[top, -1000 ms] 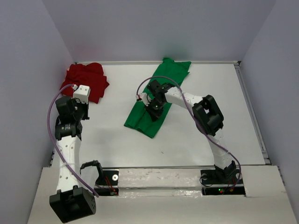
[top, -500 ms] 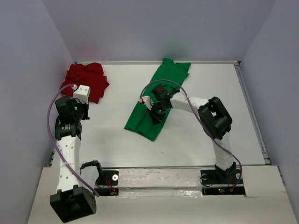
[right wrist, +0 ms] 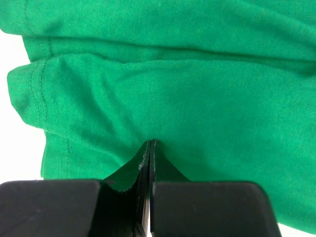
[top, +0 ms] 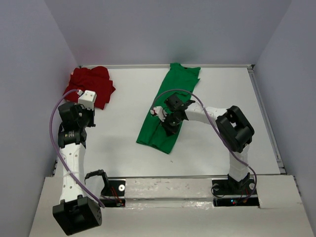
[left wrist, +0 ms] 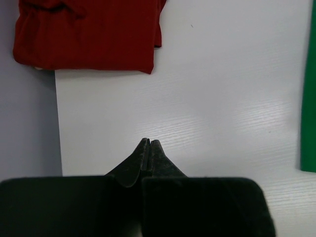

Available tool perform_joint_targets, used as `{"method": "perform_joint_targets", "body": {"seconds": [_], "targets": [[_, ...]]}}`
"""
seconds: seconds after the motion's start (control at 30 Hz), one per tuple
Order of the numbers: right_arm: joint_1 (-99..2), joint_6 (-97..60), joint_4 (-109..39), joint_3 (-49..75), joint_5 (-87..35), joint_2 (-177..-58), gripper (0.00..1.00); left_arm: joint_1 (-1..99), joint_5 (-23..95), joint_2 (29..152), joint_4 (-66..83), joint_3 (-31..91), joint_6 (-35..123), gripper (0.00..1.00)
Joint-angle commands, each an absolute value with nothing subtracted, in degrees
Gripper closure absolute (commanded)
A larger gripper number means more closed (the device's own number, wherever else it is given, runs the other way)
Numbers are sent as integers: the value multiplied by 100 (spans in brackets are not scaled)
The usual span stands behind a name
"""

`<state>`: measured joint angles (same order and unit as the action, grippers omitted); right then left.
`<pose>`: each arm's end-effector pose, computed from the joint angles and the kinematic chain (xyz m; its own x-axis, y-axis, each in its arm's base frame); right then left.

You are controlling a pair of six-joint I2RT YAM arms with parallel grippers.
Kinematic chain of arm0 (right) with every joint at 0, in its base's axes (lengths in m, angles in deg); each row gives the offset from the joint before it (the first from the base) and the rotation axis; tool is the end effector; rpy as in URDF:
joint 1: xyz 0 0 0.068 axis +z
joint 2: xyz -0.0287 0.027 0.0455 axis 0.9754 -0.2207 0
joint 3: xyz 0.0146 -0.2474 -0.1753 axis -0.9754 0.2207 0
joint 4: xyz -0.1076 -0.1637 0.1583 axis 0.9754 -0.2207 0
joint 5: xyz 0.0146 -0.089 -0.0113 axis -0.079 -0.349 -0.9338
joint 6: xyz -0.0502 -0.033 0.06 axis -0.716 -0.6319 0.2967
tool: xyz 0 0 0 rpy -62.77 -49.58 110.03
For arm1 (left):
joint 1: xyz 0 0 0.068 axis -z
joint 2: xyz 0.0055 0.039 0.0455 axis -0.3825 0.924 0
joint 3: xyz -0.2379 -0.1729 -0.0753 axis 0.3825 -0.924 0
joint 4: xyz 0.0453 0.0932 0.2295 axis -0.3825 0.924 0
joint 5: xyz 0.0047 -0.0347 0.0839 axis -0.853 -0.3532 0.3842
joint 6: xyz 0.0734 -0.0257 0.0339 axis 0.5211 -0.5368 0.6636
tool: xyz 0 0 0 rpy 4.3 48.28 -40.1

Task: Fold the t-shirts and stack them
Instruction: Rotate the tshirt 90 degrees

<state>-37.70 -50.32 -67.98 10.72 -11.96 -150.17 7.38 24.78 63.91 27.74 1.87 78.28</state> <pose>0.3012 0.2850 0.1600 -0.3599 -0.8106 -0.4619 -0.9329 0.3167 0.1712 0.1987 0.0283 0.3213 -0.3192 0.2959 -0.9003 0.1884 0.9508 0.2458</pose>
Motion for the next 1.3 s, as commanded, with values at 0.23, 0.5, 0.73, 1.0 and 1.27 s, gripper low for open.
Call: {"method": "perform_joint_targets", "body": {"seconds": [0.23, 0.5, 0.73, 1.0, 1.27], "targets": [[-3700, -5326, -7670, 2020, -2730, -14931, 100, 720, 2032, 6486, 2630, 214, 7786, 100], [-3700, -5229, -7880, 2171, -3230, -14773, 100, 720, 1874, 6556, 2648, 222, 7804, 100], [-3805, -5115, -7960, 2425, -3714, -14509, 100, 737, 1742, 6758, 2657, 275, 7822, 100], [-4191, -5159, -7890, 2847, -4066, -14123, 100, 755, 1610, 6881, 2648, 310, 7822, 100], [-4447, -5317, -7881, 3251, -4303, -13885, 100, 799, 1540, 7039, 2648, 354, 7822, 100]]}}
